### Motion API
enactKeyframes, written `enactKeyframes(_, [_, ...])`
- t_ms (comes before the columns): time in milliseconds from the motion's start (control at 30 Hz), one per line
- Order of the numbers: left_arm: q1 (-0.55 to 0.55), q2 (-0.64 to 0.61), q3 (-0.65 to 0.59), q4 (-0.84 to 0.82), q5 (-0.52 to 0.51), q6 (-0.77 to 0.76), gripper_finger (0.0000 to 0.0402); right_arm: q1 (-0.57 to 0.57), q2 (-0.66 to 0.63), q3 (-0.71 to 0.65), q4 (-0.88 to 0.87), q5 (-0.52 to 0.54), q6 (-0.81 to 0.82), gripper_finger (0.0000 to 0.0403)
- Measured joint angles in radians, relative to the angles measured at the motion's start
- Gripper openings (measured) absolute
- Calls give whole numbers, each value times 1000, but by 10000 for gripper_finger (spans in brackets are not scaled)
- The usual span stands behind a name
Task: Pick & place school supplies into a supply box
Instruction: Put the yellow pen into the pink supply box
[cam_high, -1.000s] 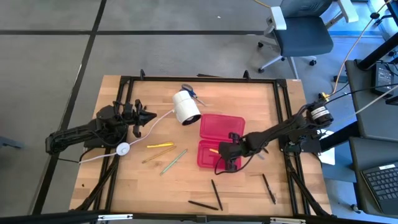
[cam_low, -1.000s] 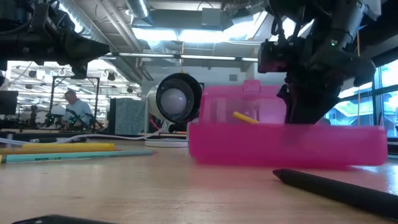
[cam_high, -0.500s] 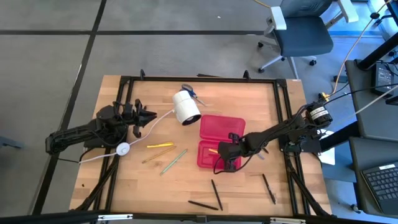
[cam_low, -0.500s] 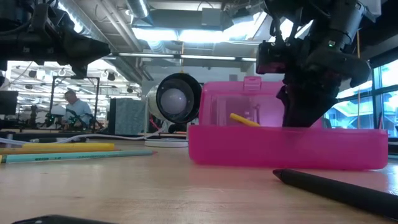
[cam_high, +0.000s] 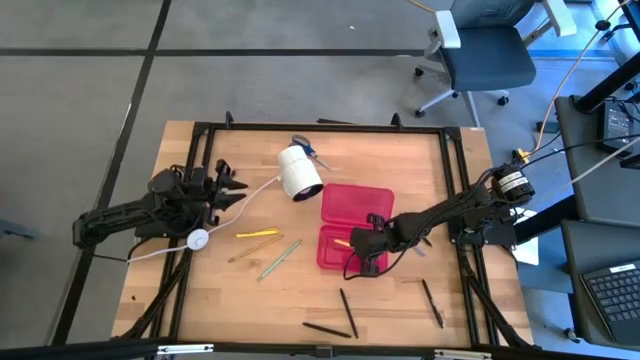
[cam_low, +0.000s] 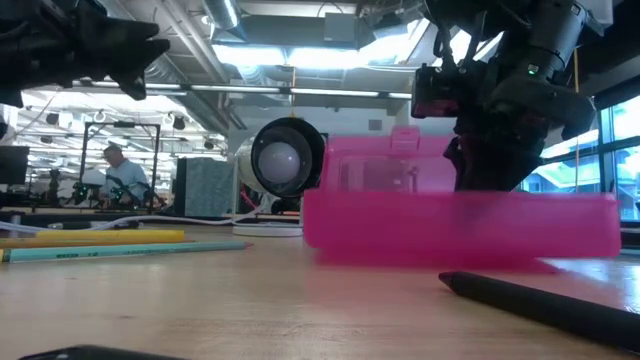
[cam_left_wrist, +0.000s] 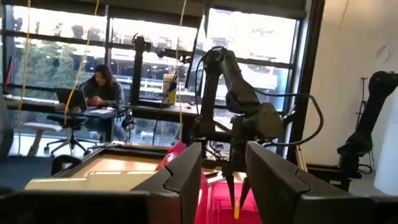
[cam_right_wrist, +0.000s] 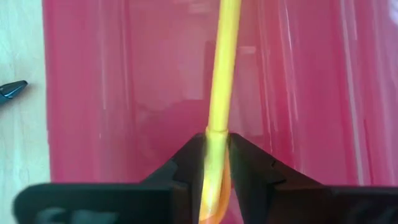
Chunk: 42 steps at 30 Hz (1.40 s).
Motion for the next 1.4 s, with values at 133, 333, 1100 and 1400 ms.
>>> enactKeyframes(133, [0, 30, 1, 0, -2, 0, 120, 0, 0, 0, 0, 0, -1, 107])
enactKeyframes(333, [-41, 131, 57, 0, -4, 66, 120, 0, 0, 0, 10, 0, 1, 130])
enactKeyframes(1100, [-558, 1031, 526, -636, -455, -35, 118, -1, -1, 0, 16, 0, 5, 131])
enactKeyframes(1400, [-582, 1265, 547, -638, -486, -62, 117, -1, -1, 0, 16, 0, 5, 131])
